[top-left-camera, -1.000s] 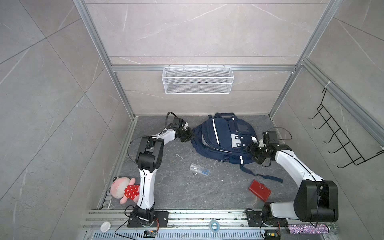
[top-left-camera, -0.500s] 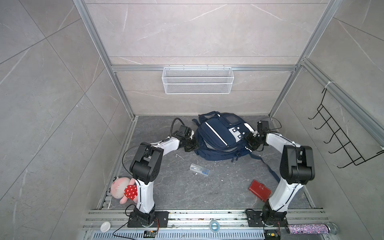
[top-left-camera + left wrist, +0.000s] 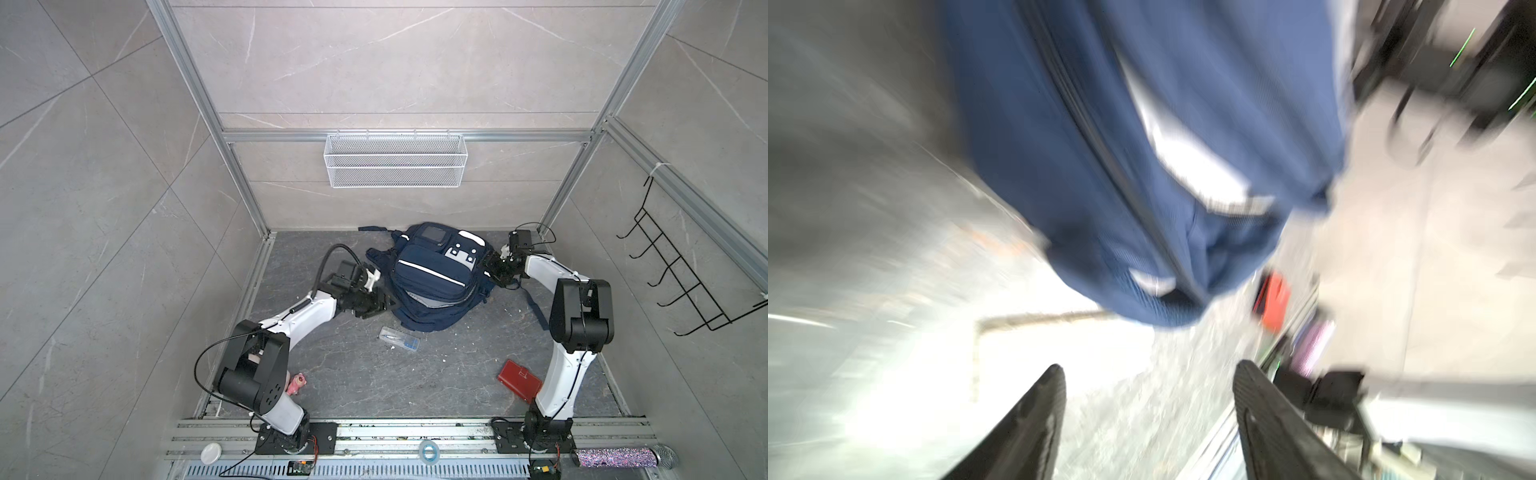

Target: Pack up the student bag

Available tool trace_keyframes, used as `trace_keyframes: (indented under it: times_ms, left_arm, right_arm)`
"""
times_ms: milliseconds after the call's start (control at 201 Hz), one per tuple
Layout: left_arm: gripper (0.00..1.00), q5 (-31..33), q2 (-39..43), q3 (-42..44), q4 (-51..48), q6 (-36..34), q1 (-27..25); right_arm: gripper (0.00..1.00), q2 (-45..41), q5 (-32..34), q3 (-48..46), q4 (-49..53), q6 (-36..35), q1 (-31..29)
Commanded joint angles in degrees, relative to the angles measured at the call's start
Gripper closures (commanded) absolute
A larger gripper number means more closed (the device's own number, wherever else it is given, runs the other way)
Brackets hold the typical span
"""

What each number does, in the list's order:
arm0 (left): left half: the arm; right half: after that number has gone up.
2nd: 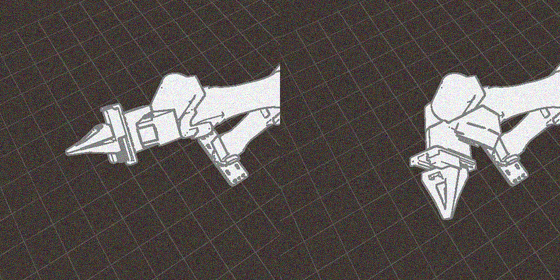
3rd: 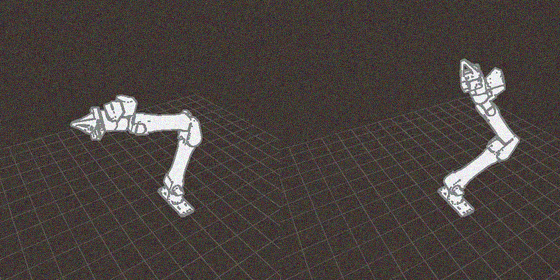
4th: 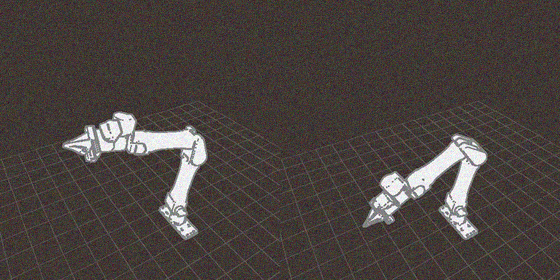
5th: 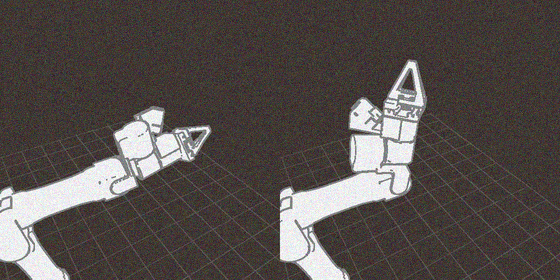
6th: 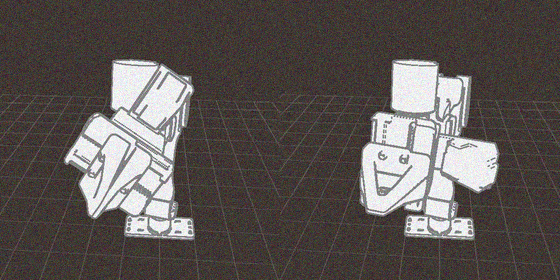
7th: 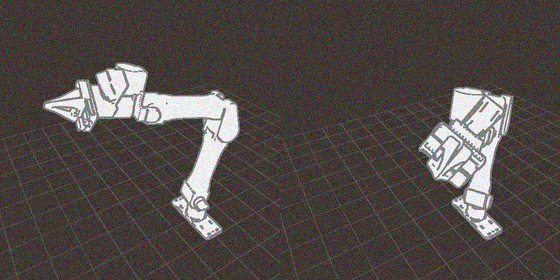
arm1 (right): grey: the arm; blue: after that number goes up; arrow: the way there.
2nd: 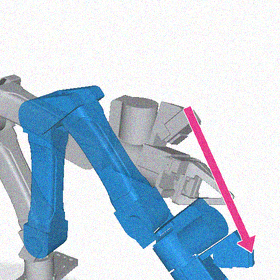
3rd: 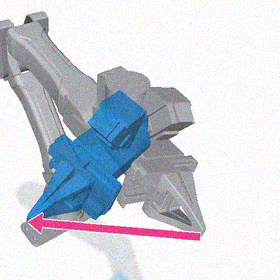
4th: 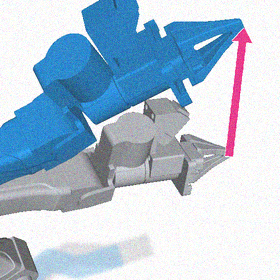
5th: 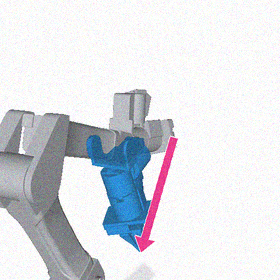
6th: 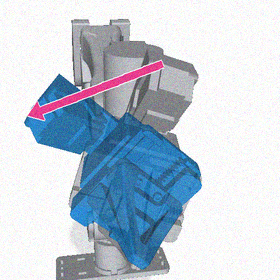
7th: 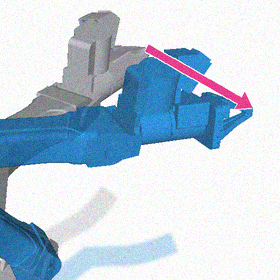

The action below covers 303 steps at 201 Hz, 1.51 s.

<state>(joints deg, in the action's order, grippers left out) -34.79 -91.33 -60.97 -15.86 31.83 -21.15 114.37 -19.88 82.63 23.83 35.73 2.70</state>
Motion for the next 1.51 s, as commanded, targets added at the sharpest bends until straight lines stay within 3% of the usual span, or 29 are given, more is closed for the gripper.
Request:
trace_keyframes:
  times_ms: [0, 90, 219, 329, 453, 608, 762, 886, 946, 1101, 1265, 1355, 1504]
  left_arm:
    - [0.3, -1.8, -4.3, -7.8, -2.4, 0.4, 5.2]
    - [0.28, -0.1, -12.3, -16.3, -4.2, 1.4, 6.6]
    - [0.27, -1.0, -23.1, -25.6, 0.6, 5.3, 6.5]
    - [0.27, -1.6, -27.8, -30.1, 1.3, 5.9, 5.4]
    - [0.44, -3.3, -28.0, -26.6, 4.9, 7.3, 3.9]
    - [0.45, -4.1, -24.1, -18.1, 8.1, 7.0, -1.1]
    - [0.45, -5.1, -20.8, -10.6, 12.7, 7.9, -6.8]
    - [0.45, -6.1, -17.9, -8.3, 10.3, 5.3, -10.6]
    - [0.41, -5.6, -13.9, -4.3, 10.1, 5.5, -10.0]
    - [0.19, -4.4, -2.0, 2.1, 3.4, 2.9, -4.6]
    - [0.16, -6.3, 3.9, -0.2, -5.0, 0.8, 0.9]
    - [0.15, -3.9, 4.3, -1.8, -8.8, 1.3, 4.7]
    - [0.14, 1.4, -0.1, -7.5, -15.2, 0.8, 7.8]
  right_arm:
    - [0.26, -2.2, 0.4, -3.3, 4.7, -1.5, -0.3]
    - [0.27, -0.5, -0.4, -2.6, 4.9, -1.6, -0.3]
    - [0.27, 2.1, -1.1, 0.0, 4.9, -2.4, -0.4]
    - [0.29, 5.1, -2.3, 3.5, 6.4, -3.9, -0.5]
    - [0.39, 8.1, -3.0, 7.9, 8.2, -5.8, -1.1]
    - [0.49, 13.7, -3.1, 16.3, 11.6, -7.4, -3.1]
    - [0.49, 20.9, -2.3, 29.0, 16.1, -8.9, -6.3]
    - [0.47, 28.6, -2.0, 43.4, 22.2, -10.8, -9.8]
    - [0.39, 31.4, -2.6, 49.0, 22.9, -10.9, -11.4]
    - [0.24, 34.7, -4.4, 57.0, 20.1, -8.8, -13.2]
    - [0.19, 34.2, -3.5, 67.0, 24.3, -10.4, -13.1]
    - [0.18, 32.9, -0.9, 70.7, 29.1, -11.6, -13.2]
    - [0.16, 21.5, 3.8, 61.4, 31.1, -13.6, -14.1]
